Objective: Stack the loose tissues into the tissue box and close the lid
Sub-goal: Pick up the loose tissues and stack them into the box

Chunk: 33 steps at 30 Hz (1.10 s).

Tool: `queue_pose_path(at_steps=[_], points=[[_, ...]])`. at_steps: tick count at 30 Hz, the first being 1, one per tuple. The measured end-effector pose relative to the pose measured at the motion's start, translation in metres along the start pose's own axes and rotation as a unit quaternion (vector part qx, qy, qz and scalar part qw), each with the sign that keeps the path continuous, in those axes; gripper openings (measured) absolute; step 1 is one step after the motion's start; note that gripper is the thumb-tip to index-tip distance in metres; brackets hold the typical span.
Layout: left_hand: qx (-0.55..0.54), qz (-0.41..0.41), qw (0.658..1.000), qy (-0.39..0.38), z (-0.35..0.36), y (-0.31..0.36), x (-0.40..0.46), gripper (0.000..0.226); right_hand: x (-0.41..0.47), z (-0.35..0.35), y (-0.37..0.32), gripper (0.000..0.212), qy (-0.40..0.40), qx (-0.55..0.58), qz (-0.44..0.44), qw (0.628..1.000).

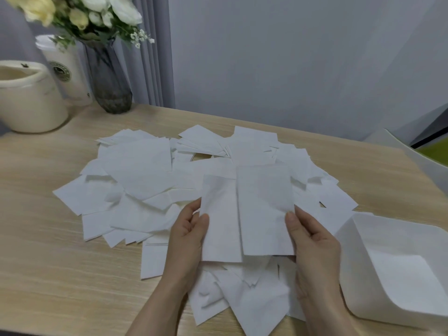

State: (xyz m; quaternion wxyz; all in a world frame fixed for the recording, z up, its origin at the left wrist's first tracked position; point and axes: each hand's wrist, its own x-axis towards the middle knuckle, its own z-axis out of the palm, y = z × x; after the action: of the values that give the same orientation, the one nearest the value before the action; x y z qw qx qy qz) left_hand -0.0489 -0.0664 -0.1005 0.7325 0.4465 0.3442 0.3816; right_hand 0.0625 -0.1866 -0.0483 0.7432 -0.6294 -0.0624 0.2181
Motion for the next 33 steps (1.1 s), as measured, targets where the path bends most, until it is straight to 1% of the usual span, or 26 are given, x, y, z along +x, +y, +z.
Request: queue_pose_path(at_steps=[3, 6, 11, 19, 26, 33], points=[[0.019, 0.004, 1.000, 0.009, -0.001, -0.001, 0.001, 0.027, -0.007, 0.014, 0.012, 0.020, -0.047, 0.012, 0.043, 0.998], [0.032, 0.009, 0.999, 0.008, -0.001, -0.001, 0.001, 0.026, -0.015, 0.025, 0.023, 0.027, -0.086, -0.018, 0.056, 0.995], [0.030, 0.002, 0.999, 0.012, 0.000, 0.001, -0.001, 0.024, -0.019, 0.030, 0.027, 0.036, -0.102, -0.074, 0.025, 0.992], [0.031, -0.005, 0.999, 0.016, -0.001, -0.001, 0.001, 0.023, -0.022, 0.035, 0.023, 0.041, -0.113, -0.095, 0.000, 0.989], [0.022, 0.000, 1.000, 0.020, -0.002, -0.002, 0.001, 0.024, -0.026, 0.035, 0.023, 0.038, -0.120, -0.107, -0.006, 0.987], [0.018, 0.013, 0.999, 0.027, -0.003, -0.003, 0.000, 0.025, -0.028, 0.032, 0.024, 0.038, -0.126, -0.089, -0.017, 0.988]])
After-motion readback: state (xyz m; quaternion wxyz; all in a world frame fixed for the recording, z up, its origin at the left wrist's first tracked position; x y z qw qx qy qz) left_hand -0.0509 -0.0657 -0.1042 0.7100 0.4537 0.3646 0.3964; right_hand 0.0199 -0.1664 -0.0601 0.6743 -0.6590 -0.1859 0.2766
